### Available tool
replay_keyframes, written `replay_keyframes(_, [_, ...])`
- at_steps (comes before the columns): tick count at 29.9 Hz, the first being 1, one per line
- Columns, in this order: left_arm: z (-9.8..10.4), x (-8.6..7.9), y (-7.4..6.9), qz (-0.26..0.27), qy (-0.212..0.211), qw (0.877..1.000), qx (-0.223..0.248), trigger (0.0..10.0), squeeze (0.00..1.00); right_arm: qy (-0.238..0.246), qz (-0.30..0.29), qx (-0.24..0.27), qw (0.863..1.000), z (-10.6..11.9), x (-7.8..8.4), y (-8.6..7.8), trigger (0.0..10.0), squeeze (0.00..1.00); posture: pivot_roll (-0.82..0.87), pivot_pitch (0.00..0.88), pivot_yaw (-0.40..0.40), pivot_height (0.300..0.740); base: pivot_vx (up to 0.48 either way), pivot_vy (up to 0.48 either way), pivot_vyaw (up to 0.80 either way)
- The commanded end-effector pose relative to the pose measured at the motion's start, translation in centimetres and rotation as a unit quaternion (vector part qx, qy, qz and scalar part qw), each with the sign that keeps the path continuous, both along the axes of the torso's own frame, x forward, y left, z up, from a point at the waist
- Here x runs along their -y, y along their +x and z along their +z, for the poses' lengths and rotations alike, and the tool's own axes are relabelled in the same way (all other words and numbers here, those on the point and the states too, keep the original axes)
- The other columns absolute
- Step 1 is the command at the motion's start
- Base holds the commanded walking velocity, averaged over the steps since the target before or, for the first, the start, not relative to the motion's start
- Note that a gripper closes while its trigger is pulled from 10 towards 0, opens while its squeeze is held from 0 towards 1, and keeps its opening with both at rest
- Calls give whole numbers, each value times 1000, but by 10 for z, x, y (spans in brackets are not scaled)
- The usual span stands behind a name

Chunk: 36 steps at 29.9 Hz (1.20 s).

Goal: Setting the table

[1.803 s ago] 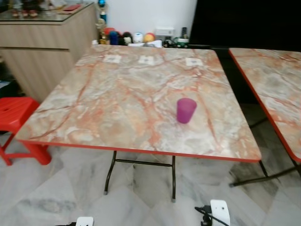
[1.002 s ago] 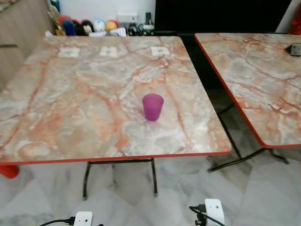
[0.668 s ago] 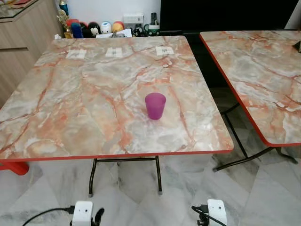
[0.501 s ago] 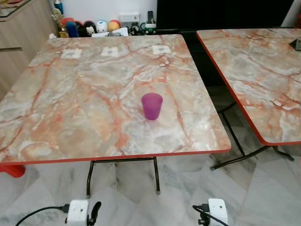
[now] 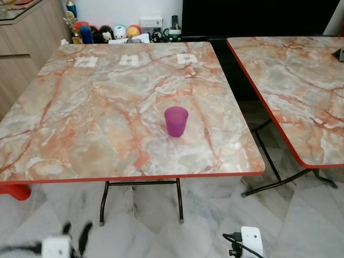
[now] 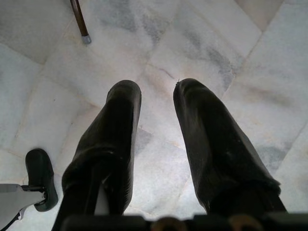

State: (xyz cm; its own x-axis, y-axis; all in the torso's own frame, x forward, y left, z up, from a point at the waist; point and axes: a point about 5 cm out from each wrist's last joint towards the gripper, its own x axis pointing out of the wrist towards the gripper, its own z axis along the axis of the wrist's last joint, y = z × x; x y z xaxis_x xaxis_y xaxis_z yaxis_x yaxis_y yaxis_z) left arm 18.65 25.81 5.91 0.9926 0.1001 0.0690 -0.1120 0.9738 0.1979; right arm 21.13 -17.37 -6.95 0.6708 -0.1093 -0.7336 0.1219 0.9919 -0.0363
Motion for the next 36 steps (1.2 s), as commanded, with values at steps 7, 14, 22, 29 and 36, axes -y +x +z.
replay_keyframes(7, [60, -6, 18, 16, 17, 995, 94, 10000, 0, -5, 3, -11, 1000, -1, 2, -2, 10000, 0, 109, 81, -37, 740, 0, 0, 0])
replay_keyframes(14, [62, 43, 77, -82, -18, 995, 57, 10000, 0, -11, 7, -12, 1000, 0, 2, 0, 10000, 0, 110, 83, -42, 740, 0, 0, 0])
replay_keyframes(22, [61, 102, 121, -186, -77, 979, 29, 10000, 1000, -14, 2, -8, 1000, -1, 1, -1, 10000, 0, 53, 100, -18, 740, 0, 0, 0])
replay_keyframes(29, [59, 108, 127, -193, -102, 975, 27, 10000, 1000, -16, 0, -8, 1000, -2, 2, -3, 10000, 0, 46, 121, -23, 740, 0, 0, 0])
replay_keyframes(36, [45, 108, 118, -194, -115, 974, 12, 10000, 1000, -26, 4, -8, 1000, -2, 4, -5, 10000, 0, 41, 135, -28, 740, 0, 0, 0])
